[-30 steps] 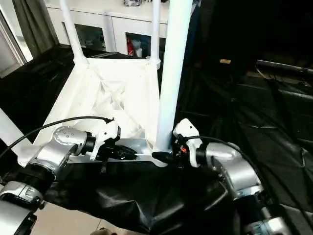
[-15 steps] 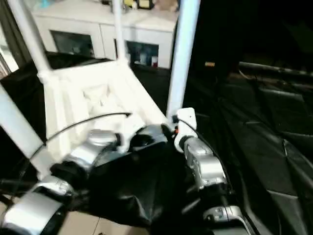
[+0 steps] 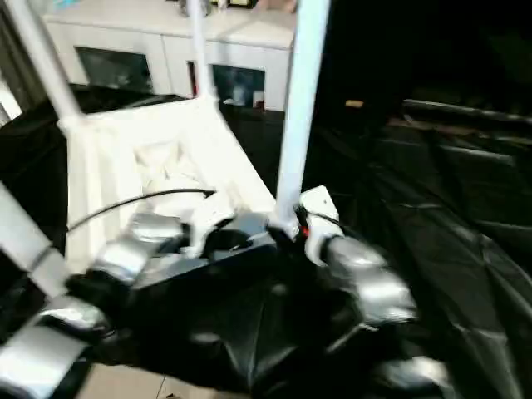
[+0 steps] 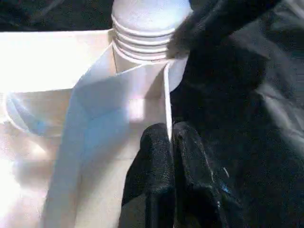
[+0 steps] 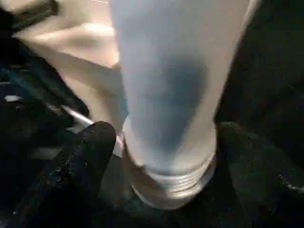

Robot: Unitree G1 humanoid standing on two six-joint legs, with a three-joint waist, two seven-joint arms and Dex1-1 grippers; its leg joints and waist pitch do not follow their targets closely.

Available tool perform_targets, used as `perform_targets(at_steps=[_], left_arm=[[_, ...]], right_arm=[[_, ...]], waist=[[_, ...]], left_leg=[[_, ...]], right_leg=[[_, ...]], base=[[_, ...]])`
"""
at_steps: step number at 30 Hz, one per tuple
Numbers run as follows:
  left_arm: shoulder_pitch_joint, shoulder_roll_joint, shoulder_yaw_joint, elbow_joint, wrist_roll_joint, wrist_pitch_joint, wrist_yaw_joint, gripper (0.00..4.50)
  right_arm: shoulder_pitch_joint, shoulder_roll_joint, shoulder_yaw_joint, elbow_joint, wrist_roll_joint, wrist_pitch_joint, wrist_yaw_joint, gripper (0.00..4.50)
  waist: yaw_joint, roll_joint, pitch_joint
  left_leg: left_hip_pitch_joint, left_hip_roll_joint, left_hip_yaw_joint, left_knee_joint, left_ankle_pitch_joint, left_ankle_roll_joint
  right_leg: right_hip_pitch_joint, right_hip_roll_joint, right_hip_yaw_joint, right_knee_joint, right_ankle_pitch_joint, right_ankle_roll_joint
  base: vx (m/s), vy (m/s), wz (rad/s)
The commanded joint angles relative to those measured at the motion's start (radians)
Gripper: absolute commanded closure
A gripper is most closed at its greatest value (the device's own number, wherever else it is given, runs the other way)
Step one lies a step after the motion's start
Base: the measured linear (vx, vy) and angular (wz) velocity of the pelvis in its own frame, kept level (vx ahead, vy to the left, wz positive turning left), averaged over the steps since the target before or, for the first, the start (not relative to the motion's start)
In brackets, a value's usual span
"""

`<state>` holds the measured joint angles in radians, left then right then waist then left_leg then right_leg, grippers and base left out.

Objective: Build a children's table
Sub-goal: Rotate leg to tighten

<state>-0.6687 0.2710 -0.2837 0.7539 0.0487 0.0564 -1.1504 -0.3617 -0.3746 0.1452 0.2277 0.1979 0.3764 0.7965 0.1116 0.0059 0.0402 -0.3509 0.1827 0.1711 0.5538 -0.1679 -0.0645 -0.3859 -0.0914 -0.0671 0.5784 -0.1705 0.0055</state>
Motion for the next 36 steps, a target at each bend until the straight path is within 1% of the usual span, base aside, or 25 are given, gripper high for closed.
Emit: perform_targets(at_steps=[1, 2, 3, 4, 5, 7, 8, 9, 12, 14, 15, 17, 18, 23, 24, 26, 27, 29, 30, 31, 32, 33, 34, 35, 36], left_arm=[[0.026, 0.010, -0.061, -0.003, 0.017, -0.004, -0.084, 4.50], [0.030, 0.028, -0.066, -0.017, 0.011, -0.008, -0.116, 4.50], [0.032, 0.043, -0.070, -0.031, 0.005, -0.009, -0.145, 4.50], [0.037, 0.055, -0.073, -0.048, -0.005, -0.004, -0.175, 4.50], [0.044, 0.071, -0.076, -0.077, -0.024, 0.014, -0.221, 4.50], [0.049, 0.077, -0.076, -0.096, -0.035, 0.025, -0.242, 4.50], [0.056, 0.083, -0.075, -0.121, -0.048, 0.040, -0.263, 4.50], [0.061, 0.088, -0.076, -0.139, -0.056, 0.050, -0.277, 4.50], [0.066, 0.093, -0.073, -0.162, -0.060, 0.055, -0.290, 4.50], [0.067, 0.095, -0.071, -0.171, -0.064, 0.057, -0.288, 4.50], [0.067, 0.095, -0.071, -0.172, -0.064, 0.057, -0.288, 4.50], [0.072, 0.101, -0.071, -0.183, -0.067, 0.064, -0.289, 4.50], [0.072, 0.101, -0.071, -0.183, -0.067, 0.064, -0.289, 4.50], [0.088, 0.107, -0.069, -0.204, -0.068, 0.078, -0.285, 4.50], [0.089, 0.107, -0.067, -0.203, -0.067, 0.077, -0.282, 4.50], [0.083, 0.098, -0.055, -0.178, -0.054, 0.060, -0.234, 4.50], [0.071, 0.081, -0.042, -0.147, -0.037, 0.052, -0.166, 4.50], [0.059, 0.061, -0.024, -0.113, -0.026, 0.047, -0.094, 4.50], [0.053, 0.050, -0.014, -0.098, -0.025, 0.045, -0.063, 4.50], [0.050, 0.046, -0.012, -0.093, -0.024, 0.045, -0.051, 4.50], [0.037, 0.023, -0.001, -0.067, -0.014, 0.049, 0.015, 4.50], [0.026, 0.001, 0.004, -0.046, -0.003, 0.056, 0.072, 4.50], [0.010, -0.033, 0.009, -0.019, 0.013, 0.067, 0.156, 4.50], [0.010, -0.033, 0.009, -0.019, 0.013, 0.067, 0.156, 4.50], [-0.010, -0.076, 0.020, 0.009, 0.024, 0.079, 0.255, 4.50]], right_arm=[[0.006, -0.028, 0.028, -0.064, 0.029, 0.024, 0.100, 0.71], [0.015, -0.059, 0.040, -0.083, 0.038, 0.036, 0.148, 0.71], [0.020, -0.082, 0.053, -0.095, 0.043, 0.045, 0.187, 0.71], [0.024, -0.099, 0.065, -0.102, 0.042, 0.044, 0.216, 0.71], [0.027, -0.119, 0.081, -0.106, 0.038, 0.042, 0.248, 0.71], [0.027, -0.125, 0.089, -0.104, 0.035, 0.039, 0.259, 0.71], [0.026, -0.135, 0.100, -0.101, 0.033, 0.039, 0.276, 0.71], [0.024, -0.141, 0.109, -0.097, 0.030, 0.038, 0.289, 0.71], [0.011, -0.137, 0.118, -0.083, 0.025, 0.035, 0.297, 0.71], [-0.001, -0.124, 0.113, -0.077, 0.033, 0.045, 0.293, 0.86], [-0.001, -0.123, 0.113, -0.076, 0.034, 0.046, 0.293, 0.86], [-0.006, -0.117, 0.112, -0.079, 0.041, 0.059, 0.298, 0.86], [-0.006, -0.117, 0.112, -0.079, 0.041, 0.059, 0.298, 1.13], [0.005, -0.123, 0.118, -0.086, 0.039, 0.055, 0.302, 1.32], [0.008, -0.123, 0.117, -0.088, 0.039, 0.056, 0.301, 1.55], [0.018, -0.106, 0.101, -0.087, 0.036, 0.053, 0.264, 1.60], [0.021, -0.075, 0.079, -0.064, 0.018, 0.036, 0.189, 1.67], [0.018, -0.034, 0.054, -0.029, -0.005, 0.022, 0.093, 1.70], [0.014, -0.012, 0.040, -0.009, -0.017, 0.017, 0.041, 1.72], [0.012, -0.003, 0.033, 0.000, -0.019, 0.016, 0.020, 1.72], [0.003, 0.045, -0.006, 0.046, -0.028, 0.019, -0.090, 1.73], [-0.005, 0.085, -0.040, 0.082, -0.030, 0.018, -0.181, 1.74], [-0.014, 0.140, -0.087, 0.123, -0.025, 0.027, -0.301, 1.74], [-0.014, 0.140, -0.087, 0.123, -0.025, 0.027, -0.301, 1.75], [-0.026, 0.196, -0.122, 0.164, -0.027, 0.026, -0.423, 1.75]], waist=[[0.010, -0.003, -0.057], [0.014, -0.003, -0.058], [0.022, 0.001, -0.059], [0.027, -0.001, -0.060], [0.030, 0.000, -0.060], [0.033, -0.001, -0.059], [0.035, -0.011, -0.060], [0.038, -0.008, -0.057], [0.039, -0.010, -0.052], [0.040, -0.013, -0.050], [0.040, -0.011, -0.049], [0.039, -0.013, -0.049], [0.038, -0.014, -0.048], [0.036, -0.015, -0.052], [0.035, -0.015, -0.052], [0.035, -0.014, -0.052], [0.034, -0.015, -0.051], [0.027, -0.010, -0.046], [0.025, -0.011, -0.043], [0.022, -0.014, -0.042], [0.019, -0.014, -0.042], [0.013, -0.016, -0.039], [0.008, -0.021, -0.038], [0.004, -0.019, -0.037], [-0.001, -0.026, -0.037]], left_leg=[[0.000, 0.045, -0.002, -0.055, -0.216, 0.066], [0.002, 0.047, -0.001, -0.054, -0.205, 0.066], [0.002, 0.049, 0.000, -0.051, -0.188, 0.066], [-0.002, 0.050, 0.000, -0.049, -0.171, 0.068], [-0.001, 0.051, 0.000, -0.050, -0.169, 0.067], [0.001, 0.052, 0.002, -0.051, -0.180, 0.059], [0.003, 0.054, 0.001, -0.052, -0.183, 0.056], [0.003, 0.056, 0.000, -0.054, -0.194, 0.050], [0.008, 0.057, 0.002, -0.058, -0.229, 0.036], [0.005, 0.056, 0.001, -0.059, -0.238, 0.027], [0.004, 0.055, 0.000, -0.061, -0.248, 0.021], [0.004, 0.054, -0.001, -0.062, -0.260, 0.014], [0.004, 0.054, -0.001, -0.062, -0.258, 0.013], [0.002, 0.053, 0.000, -0.056, -0.212, 0.022], [0.002, 0.052, 0.002, -0.054, -0.202, 0.028], [0.001, 0.051, 0.002, -0.054, -0.199, 0.029], [0.000, 0.051, 0.002, -0.054, -0.210, 0.026], [-0.002, 0.046, 0.000, -0.057, -0.247, 0.005], [0.004, 0.046, -0.003, -0.060, -0.296, -0.016], [0.004, 0.043, -0.004, -0.061, -0.318, -0.021], [0.004, 0.043, -0.008, -0.065, -0.334, -0.029], [0.006, 0.043, -0.009, -0.067, -0.357, -0.038], [0.007, 0.041, -0.013, -0.068, -0.370, -0.042], [0.008, 0.041, -0.013, -0.068, -0.375, -0.044], [0.008, 0.040, -0.014, -0.067, -0.372, -0.040]], right_leg=[[0.041, -0.064, 0.044, -0.056, -0.152, -0.225], [0.040, -0.062, 0.044, -0.054, -0.135, -0.230], [0.043, -0.061, 0.042, -0.048, -0.103, -0.241], [0.047, -0.059, 0.041, -0.042, -0.074, -0.244], [0.046, -0.060, 0.039, -0.040, -0.072, -0.247], [0.041, -0.059, 0.039, -0.041, -0.092, -0.253], [0.042, -0.060, 0.037, -0.040, -0.100, -0.256], [0.040, -0.062, 0.037, -0.040, -0.130, -0.256], [0.033, -0.063, 0.041, -0.049, -0.189, -0.244], [0.035, -0.064, 0.042, -0.049, -0.207, -0.234], [0.035, -0.064, 0.042, -0.050, -0.225, -0.226], [0.035, -0.065, 0.043, -0.051, -0.242, -0.217], [0.035, -0.065, 0.043, -0.051, -0.242, -0.214], [0.037, -0.063, 0.043, -0.043, -0.174, -0.224], [0.037, -0.062, 0.042, -0.042, -0.161, -0.229], [0.038, -0.061, 0.042, -0.043, -0.163, -0.230], [0.037, -0.062, 0.042, -0.045, -0.180, -0.226], [0.032, -0.063, 0.043, -0.053, -0.249, -0.212], [0.029, -0.066, 0.043, -0.062, -0.340, -0.190], [0.030, -0.067, 0.041, -0.068, -0.387, -0.175], [0.032, -0.067, 0.041, -0.071, -0.438, -0.149], [0.025, -0.068, 0.041, -0.077, -0.476, -0.136], [0.024, -0.069, 0.039, -0.081, -0.516, -0.121], [0.022, -0.069, 0.039, -0.083, -0.530, -0.116], [0.021, -0.068, 0.038, -0.085, -0.538, -0.107]], base=[[0.048, -0.053, 0.03], [0.048, -0.053, 0.03], [0.000, 0.000, 0.00], [0.000, 0.000, 0.00], [0.000, 0.000, 0.00], [0.000, 0.000, 0.00], [0.000, 0.000, 0.00], [0.000, 0.000, 0.00], [0.000, 0.000, 0.00], [0.000, 0.000, 0.00], [0.000, 0.000, 0.00], [0.000, 0.000, 0.00], [0.000, 0.000, 0.00], [0.000, 0.000, 0.00], [0.000, 0.000, 0.00], [0.000, 0.000, 0.00], [0.000, 0.000, 0.00], [0.000, 0.000, 0.00], [0.000, 0.000, 0.00], [0.000, 0.000, 0.00], [0.000, 0.000, 0.00], [0.000, 0.000, 0.00], [0.000, 0.000, 0.00], [0.000, 0.000, 0.00], [0.000, 0.000, 0.00]])
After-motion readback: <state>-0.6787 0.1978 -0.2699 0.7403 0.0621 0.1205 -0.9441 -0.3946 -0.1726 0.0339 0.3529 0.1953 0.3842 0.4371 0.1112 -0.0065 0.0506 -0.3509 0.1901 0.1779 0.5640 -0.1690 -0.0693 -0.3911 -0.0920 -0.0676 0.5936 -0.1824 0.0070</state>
